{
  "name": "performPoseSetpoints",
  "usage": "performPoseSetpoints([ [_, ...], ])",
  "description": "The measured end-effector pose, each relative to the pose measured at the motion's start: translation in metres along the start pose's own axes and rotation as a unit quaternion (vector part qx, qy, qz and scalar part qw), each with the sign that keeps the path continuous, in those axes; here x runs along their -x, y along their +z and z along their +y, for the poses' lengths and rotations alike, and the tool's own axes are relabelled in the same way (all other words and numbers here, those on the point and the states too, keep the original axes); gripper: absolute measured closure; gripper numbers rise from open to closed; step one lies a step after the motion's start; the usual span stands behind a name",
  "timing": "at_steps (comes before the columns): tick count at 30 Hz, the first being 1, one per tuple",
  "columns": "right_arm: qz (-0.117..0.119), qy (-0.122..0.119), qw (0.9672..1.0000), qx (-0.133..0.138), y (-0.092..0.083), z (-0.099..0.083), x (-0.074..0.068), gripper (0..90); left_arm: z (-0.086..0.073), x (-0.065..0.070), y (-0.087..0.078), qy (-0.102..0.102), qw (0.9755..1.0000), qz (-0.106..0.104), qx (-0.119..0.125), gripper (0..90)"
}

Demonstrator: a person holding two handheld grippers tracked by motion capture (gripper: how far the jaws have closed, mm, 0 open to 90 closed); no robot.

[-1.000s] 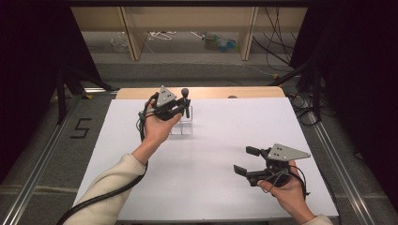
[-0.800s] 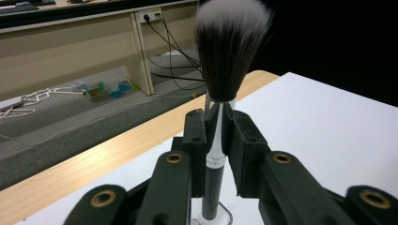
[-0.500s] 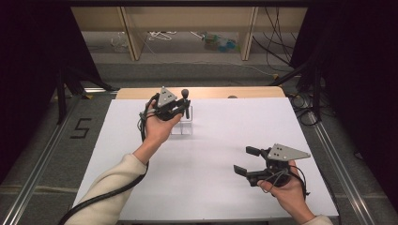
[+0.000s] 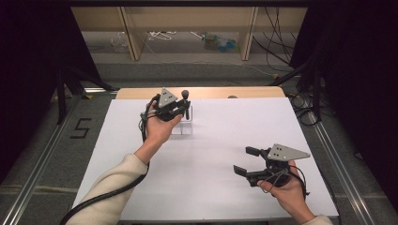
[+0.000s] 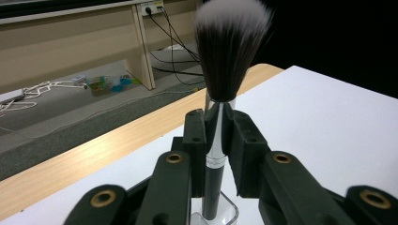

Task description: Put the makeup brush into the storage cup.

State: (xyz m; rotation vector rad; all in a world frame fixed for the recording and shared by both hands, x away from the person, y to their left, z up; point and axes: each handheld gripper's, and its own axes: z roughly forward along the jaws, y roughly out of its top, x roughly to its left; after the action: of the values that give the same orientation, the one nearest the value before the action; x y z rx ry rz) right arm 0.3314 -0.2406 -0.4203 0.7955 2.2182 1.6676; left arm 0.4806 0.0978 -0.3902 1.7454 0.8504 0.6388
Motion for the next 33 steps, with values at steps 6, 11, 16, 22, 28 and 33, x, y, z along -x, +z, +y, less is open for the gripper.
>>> performPoseSetpoints([
  [6, 0.0, 0.0, 1.0, 0.0, 0.0, 0.0, -0.0001, 17.1, -0.0017, 0.0, 0.0013, 0.0, 1.0, 0.001, -0.002, 77.7],
  [11, 0.001, 0.0, 1.0, 0.001, 0.0001, 0.0, 0.0, 17.1, -0.0027, 0.0001, 0.0024, 0.0, 1.0, 0.002, -0.004, 77.7],
  [16, 0.0, -0.001, 1.0, -0.001, 0.0002, -0.0001, 0.0, 17.1, -0.0038, 0.0, 0.0036, -0.002, 1.0, 0.003, -0.005, 77.6],
  [22, 0.0, -0.001, 1.0, -0.001, 0.0002, -0.0001, 0.0, 17.1, -0.0053, -0.0005, 0.0052, -0.003, 1.0, 0.004, -0.006, 77.7],
  [28, 0.0, 0.0, 1.0, -0.001, 0.0001, -0.0001, 0.0001, 17.1, -0.0066, 0.0001, 0.0068, -0.005, 1.0, 0.005, -0.005, 77.6],
  [33, 0.0, 0.0, 1.0, -0.001, 0.0001, -0.0001, -0.0001, 17.1, -0.008, -0.0001, 0.0079, -0.006, 0.9999, 0.005, -0.008, 77.6],
])
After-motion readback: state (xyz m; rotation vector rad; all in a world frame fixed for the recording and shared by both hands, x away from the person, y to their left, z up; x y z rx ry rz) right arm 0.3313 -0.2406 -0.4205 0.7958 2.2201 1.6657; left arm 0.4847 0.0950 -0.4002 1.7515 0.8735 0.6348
